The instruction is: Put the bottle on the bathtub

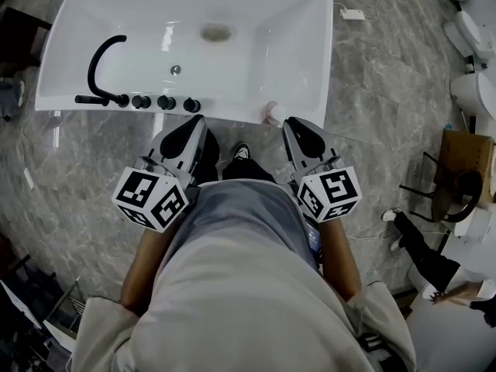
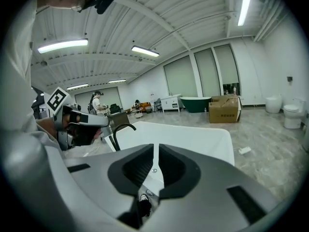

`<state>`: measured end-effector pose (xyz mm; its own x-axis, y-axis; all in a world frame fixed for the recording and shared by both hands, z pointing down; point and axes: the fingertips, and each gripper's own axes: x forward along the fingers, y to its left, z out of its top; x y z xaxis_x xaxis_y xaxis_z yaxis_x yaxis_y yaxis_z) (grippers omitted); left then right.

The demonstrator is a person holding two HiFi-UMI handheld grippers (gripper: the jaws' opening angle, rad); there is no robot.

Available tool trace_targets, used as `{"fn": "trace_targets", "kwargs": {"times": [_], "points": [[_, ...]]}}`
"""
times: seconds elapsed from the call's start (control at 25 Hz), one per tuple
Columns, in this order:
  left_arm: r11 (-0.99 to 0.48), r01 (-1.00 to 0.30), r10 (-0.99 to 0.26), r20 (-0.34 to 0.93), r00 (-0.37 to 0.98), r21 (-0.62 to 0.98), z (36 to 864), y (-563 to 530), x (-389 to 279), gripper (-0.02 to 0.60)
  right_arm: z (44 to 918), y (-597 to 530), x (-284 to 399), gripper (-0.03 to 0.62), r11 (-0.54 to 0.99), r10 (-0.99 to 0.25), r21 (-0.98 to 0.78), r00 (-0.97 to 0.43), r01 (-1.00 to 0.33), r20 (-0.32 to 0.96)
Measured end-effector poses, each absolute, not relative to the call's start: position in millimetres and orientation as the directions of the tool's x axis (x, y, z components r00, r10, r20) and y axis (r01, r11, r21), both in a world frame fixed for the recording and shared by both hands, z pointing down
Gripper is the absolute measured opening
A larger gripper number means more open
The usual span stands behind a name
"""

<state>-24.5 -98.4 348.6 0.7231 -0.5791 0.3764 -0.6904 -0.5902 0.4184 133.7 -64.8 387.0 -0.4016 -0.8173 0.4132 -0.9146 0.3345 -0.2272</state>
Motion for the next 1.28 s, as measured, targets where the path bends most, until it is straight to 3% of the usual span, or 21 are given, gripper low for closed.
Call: {"fn": "trace_targets", "kwargs": {"times": [0.44,1.28], "points": [[-0.585,-0.695,-0.597,0.359,0.718,0.418,339.7,-92.3,-25.7,0.005,355.9,-63.4,126.2,0.012,0.375,-0.819,-0.199,-0.424,-0.905,0.386],[-0.524,-0.736,-0.627,0.392,0.674,0.429,351.0,-80.7,-30.0,0.005,366.0,-62.9,118.4,0.011,0.449,-0.720,-0.205,-0.488,-0.870,0.493]]}}
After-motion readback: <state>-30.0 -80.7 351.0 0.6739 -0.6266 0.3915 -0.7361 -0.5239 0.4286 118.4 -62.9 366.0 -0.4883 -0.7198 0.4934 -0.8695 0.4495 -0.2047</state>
